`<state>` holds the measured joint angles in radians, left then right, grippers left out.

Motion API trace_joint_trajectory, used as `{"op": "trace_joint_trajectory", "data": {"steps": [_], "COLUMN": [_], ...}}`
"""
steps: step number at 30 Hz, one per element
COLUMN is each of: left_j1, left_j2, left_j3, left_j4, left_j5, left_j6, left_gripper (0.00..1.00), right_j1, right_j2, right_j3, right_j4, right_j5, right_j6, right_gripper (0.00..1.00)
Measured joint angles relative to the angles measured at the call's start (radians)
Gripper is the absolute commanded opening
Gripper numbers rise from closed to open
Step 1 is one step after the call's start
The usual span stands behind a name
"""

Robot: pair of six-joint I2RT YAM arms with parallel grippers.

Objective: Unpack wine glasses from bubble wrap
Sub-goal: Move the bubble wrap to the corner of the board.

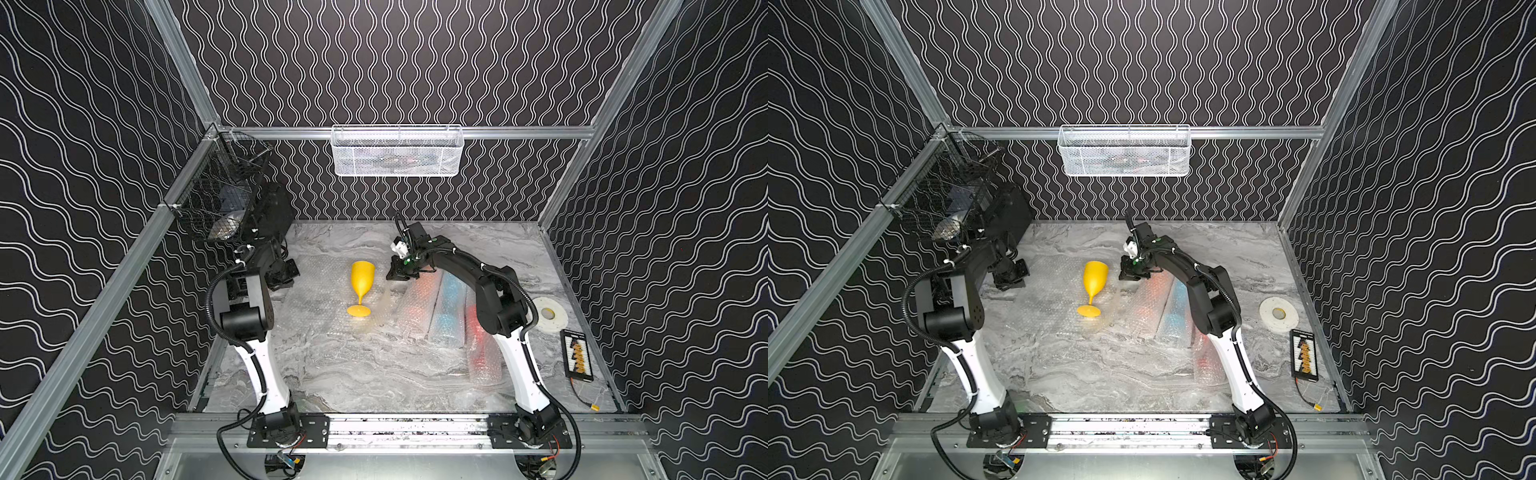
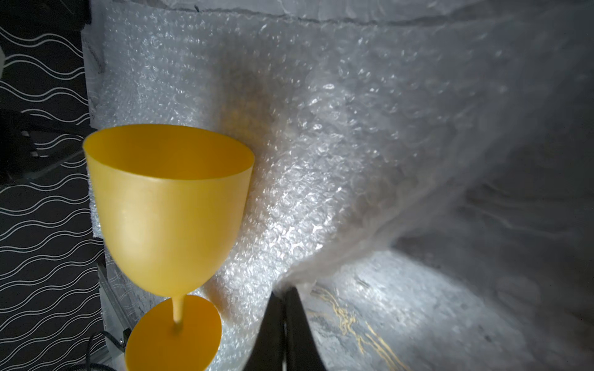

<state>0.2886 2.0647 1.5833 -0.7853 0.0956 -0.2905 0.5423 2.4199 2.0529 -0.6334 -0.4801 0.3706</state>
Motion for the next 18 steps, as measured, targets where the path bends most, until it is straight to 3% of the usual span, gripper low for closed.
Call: {"op": "trace_joint_trajectory", "data": {"steps": [18], "left_j1": [-0.004], "left_j2": [0.179], "left_j3": [0.253], "left_j4": [0.008], "left_j5": [0.031], "left_j6": [-0.051], "left_gripper": [0.0], "right_j1": [-0.026], "right_j2": [0.215], "right_j3": [0.341], "right_j4": [0.01], "right_j5": [0.079], "right_j6": [0.007], "right_gripper": [0.05]}}
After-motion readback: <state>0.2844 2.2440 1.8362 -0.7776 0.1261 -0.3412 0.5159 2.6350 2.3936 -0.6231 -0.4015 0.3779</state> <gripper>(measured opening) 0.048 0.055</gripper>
